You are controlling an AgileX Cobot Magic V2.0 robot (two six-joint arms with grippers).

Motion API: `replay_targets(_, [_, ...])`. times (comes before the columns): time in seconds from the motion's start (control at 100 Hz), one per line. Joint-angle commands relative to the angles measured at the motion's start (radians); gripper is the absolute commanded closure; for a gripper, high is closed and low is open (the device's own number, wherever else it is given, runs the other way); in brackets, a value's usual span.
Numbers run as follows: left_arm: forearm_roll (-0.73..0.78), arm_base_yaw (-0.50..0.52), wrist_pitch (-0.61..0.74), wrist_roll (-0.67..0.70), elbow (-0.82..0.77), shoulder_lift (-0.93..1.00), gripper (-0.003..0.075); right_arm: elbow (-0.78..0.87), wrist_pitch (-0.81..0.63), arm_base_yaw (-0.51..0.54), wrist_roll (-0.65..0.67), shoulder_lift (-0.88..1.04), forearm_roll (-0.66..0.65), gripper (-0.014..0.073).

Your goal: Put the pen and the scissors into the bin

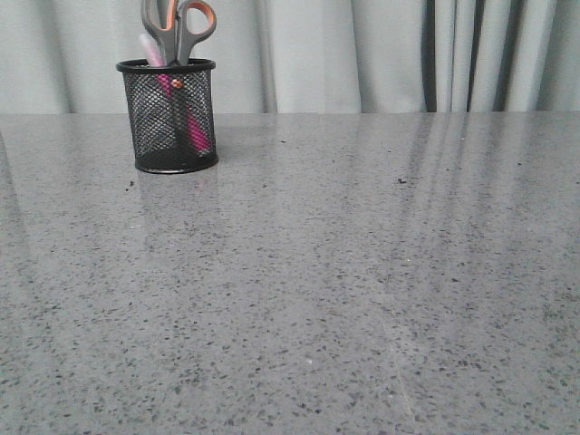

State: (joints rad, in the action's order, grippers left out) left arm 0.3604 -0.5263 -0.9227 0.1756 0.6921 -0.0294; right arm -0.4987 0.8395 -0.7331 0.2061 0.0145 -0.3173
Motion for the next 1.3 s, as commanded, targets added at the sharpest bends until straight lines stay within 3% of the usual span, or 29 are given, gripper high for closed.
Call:
replay_targets(0.0, [0.006,-0.006,0.078,0.013,0.0,-0.018,0.0739,-0.02,-0.077,0.001,-0.01,-0.003,-0.016,0.0664])
replay_targets(0.11, [-0.004,0.014,0.06,0.013,-0.033,-0.018,0.0739,-0.02,-0.077,0.001,-0.01,-0.003,-0.016,0.0664])
replay_targets(0.18, [-0.003,0.047,0.129,-0.008,-0.079,-0.018,0.0739,-0.02,-0.077,0.001,-0.01,-0.003,-0.016,0.0664])
replay_targets(0.25, [-0.036,0.087,0.281,-0.037,-0.162,-0.018,0.0739,-0.02,-0.077,0.001,-0.01,-0.003,-0.016,0.0664])
replay_targets(0.42, [-0.251,0.237,0.805,-0.227,-0.474,-0.018,0.0739,-0.02,-0.077,0.001,-0.01,-0.003,-0.016,0.0664])
replay_targets(0.54, [-0.343,0.336,0.967,-0.225,-0.649,-0.018,0.0739,-0.02,-0.077,0.001,-0.01,-0.003,-0.016,0.0664])
replay_targets(0.67, [-0.341,0.365,0.906,-0.225,-0.74,0.005,0.0739,-0.02,-0.077,0.001,-0.01,-0.003,-0.016,0.0664])
replay_targets(0.8, [-0.347,0.367,0.635,-0.225,-0.737,0.055,0.0739,-0.02,-0.077,0.001,-0.01,-0.003,-0.016,0.0664])
replay_targets(1.29, [-0.347,0.367,0.637,-0.225,-0.737,0.066,0.0739,-0.02,-0.076,0.001,-0.01,-0.003,-0.016,0.0664])
